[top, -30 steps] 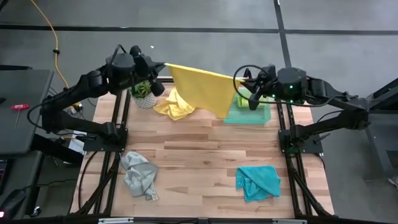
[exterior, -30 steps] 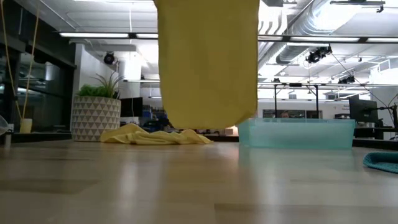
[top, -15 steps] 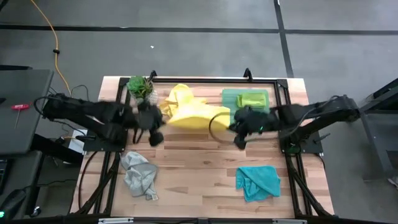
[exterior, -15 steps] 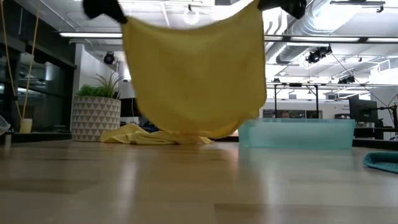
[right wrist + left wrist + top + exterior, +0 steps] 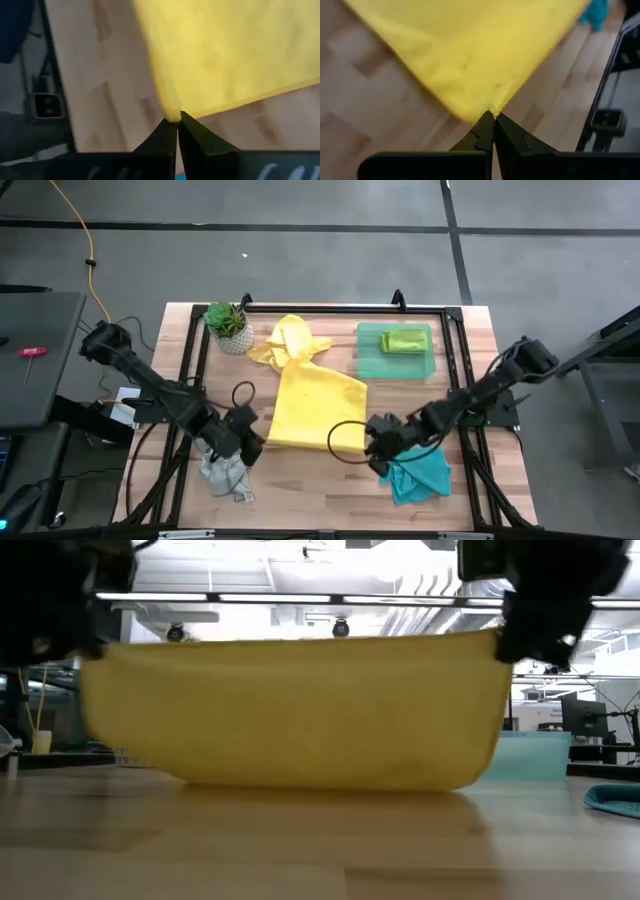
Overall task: Fold microfiber towels
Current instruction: Fold the bottom yellow towel
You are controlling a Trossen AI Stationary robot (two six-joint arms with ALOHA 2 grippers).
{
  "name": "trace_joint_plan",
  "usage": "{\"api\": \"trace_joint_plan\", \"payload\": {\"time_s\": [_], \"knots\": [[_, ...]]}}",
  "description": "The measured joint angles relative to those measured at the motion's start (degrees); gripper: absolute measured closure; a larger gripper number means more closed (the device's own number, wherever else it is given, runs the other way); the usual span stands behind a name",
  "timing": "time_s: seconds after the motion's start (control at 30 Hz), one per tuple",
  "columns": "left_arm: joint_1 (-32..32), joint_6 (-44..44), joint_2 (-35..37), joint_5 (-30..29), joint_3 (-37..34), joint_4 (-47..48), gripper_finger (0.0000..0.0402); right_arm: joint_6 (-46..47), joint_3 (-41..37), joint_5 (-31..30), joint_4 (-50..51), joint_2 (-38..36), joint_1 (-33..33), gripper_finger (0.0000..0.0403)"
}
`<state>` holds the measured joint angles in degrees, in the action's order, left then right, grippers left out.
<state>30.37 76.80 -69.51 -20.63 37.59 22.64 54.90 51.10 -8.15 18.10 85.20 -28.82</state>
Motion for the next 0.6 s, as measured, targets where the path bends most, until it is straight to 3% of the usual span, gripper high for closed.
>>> {"api": "trace_joint_plan", "payload": {"time_s": [0.17, 0.33, 0.6], "knots": [[3.5, 3.6, -5.0, 5.3, -0.8, -8.8, 0.0402, 5.4, -0.4, 2.8, -1.9, 1.6, -3.4, 0.0403], [5.3, 2.3, -10.1, 14.1, -0.7, -19.2, 0.0402, 8.3, -0.4, 7.4, -5.7, 2.3, -6.3, 0.0403], [3.8, 1.0, -13.7, 19.9, -0.8, -23.4, 0.0402, 8.1, -0.4, 13.3, -8.2, 2.5, -6.4, 0.0403]]}}
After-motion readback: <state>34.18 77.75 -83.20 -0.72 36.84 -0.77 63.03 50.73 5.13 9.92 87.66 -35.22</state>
